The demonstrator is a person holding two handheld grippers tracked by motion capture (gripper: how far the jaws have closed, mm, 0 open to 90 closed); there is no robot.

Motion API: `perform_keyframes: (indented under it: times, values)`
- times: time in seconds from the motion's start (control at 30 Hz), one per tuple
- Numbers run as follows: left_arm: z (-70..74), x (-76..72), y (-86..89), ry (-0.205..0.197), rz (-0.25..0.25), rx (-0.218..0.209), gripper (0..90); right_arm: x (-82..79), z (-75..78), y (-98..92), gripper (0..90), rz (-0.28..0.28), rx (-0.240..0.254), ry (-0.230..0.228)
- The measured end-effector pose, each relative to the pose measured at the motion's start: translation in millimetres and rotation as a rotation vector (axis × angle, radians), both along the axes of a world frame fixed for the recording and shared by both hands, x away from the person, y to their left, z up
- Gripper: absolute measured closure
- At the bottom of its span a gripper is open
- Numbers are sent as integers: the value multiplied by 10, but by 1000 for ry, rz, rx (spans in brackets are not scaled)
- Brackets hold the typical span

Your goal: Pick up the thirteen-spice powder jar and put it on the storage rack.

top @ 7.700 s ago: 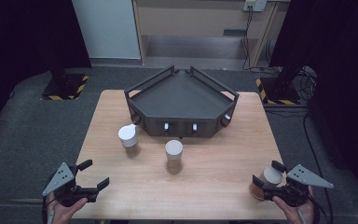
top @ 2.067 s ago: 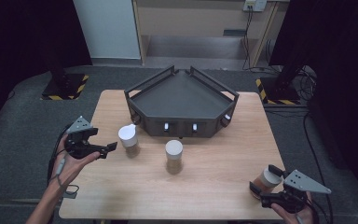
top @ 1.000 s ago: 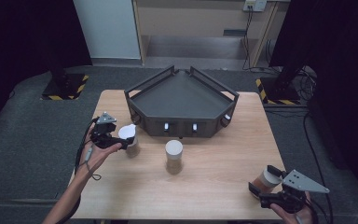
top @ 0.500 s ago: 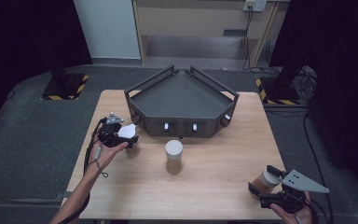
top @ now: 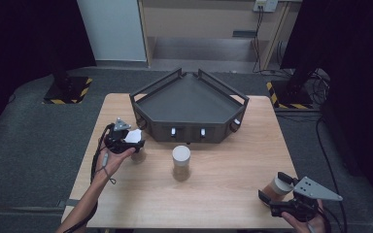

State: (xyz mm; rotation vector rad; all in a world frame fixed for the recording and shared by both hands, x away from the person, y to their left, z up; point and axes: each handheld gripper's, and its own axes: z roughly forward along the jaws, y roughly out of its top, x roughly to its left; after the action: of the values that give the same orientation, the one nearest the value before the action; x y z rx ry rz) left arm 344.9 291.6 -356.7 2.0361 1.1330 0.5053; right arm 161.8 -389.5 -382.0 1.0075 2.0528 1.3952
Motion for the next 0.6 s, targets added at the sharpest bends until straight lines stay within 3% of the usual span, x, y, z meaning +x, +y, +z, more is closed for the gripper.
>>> perform_keyframes:
  times: [0.33,0.6]
  values:
    - [-26,-32,15,-20,-12,-2,298,3,-1,2,60,3,-1,0]
    - [2,-29,44,-12,-33,4,299,3,0,4,59,2,-1,0]
